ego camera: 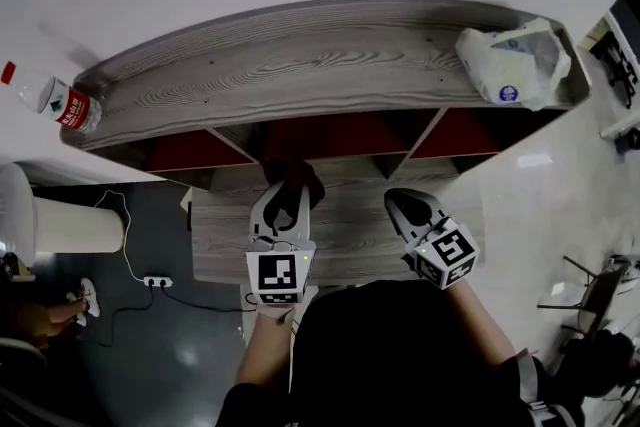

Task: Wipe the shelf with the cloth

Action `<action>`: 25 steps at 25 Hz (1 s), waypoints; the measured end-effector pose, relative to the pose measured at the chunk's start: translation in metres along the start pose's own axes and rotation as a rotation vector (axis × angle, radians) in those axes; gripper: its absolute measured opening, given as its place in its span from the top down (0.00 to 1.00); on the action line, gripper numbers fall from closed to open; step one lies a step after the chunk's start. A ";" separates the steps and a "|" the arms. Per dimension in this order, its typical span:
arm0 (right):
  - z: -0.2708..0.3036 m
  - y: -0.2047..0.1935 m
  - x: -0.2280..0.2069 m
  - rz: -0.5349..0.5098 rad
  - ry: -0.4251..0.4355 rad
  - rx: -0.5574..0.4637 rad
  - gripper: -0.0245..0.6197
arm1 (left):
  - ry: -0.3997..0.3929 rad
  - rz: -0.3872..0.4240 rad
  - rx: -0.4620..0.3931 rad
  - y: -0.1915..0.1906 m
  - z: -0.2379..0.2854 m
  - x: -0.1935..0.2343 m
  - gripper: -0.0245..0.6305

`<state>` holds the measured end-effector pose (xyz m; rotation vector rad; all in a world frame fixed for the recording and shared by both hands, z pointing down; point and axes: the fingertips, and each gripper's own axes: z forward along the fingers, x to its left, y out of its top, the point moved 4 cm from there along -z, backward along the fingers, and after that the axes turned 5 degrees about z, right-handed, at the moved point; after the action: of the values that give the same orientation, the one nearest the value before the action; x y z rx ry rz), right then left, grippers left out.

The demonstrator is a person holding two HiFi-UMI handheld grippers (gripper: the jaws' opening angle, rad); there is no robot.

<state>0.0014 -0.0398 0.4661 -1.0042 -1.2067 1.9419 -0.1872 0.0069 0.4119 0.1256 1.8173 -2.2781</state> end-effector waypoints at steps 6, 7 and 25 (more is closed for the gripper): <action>0.022 0.003 0.013 -0.014 0.066 0.022 0.95 | 0.033 -0.033 0.022 -0.022 -0.023 0.013 0.85; 0.025 0.003 0.015 -0.015 0.074 0.022 0.95 | 0.036 -0.045 0.029 -0.027 -0.025 0.014 0.85; 0.035 0.021 0.022 -0.089 0.109 -0.010 0.95 | 0.002 -0.100 0.043 -0.046 -0.020 0.018 0.85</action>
<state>-0.0421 -0.0452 0.4510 -1.0303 -1.1809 1.7913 -0.2163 0.0340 0.4475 0.0456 1.8152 -2.3857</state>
